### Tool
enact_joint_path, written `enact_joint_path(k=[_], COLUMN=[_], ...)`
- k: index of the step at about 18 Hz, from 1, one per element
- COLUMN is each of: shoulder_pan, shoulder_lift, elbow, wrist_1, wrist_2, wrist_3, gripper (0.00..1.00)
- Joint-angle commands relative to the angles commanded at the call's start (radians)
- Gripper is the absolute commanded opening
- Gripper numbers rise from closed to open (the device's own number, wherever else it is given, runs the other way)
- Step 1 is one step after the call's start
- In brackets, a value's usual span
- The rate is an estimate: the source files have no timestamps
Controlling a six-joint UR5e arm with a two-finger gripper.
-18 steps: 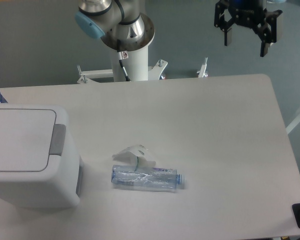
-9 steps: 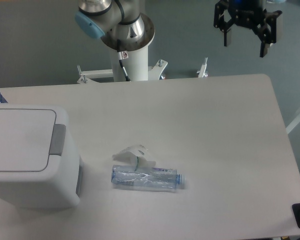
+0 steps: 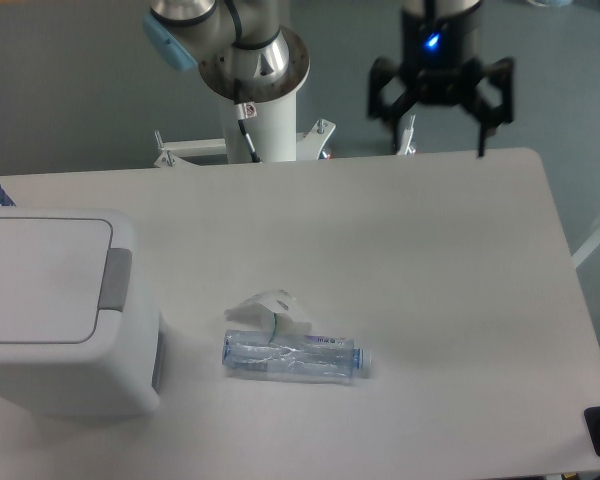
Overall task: Open the trash can
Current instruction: 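Lower the gripper onto the lid edge of the white trash can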
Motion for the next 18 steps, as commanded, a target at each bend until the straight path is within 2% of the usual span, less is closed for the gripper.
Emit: enact_joint_path(k=[3, 5, 8, 14, 18], shoulder_pan=[-0.071, -0.121, -0.143, -0.169, -0.201], shoulder_lift=[-0.025, -0.040, -0.049, -0.054, -0.069], elbow=[0.002, 0.000, -0.011, -0.012, -0.012], wrist_1=[0.009, 0.026, 0.028, 0.049, 0.057], wrist_2=[-0.002, -0.053, -0.104, -0.210, -0.221], wrist_3=[-0.146, -0.223, -0.327, -0.369, -0.399], gripper=[1.00, 1.00, 1.00, 1.00, 1.00])
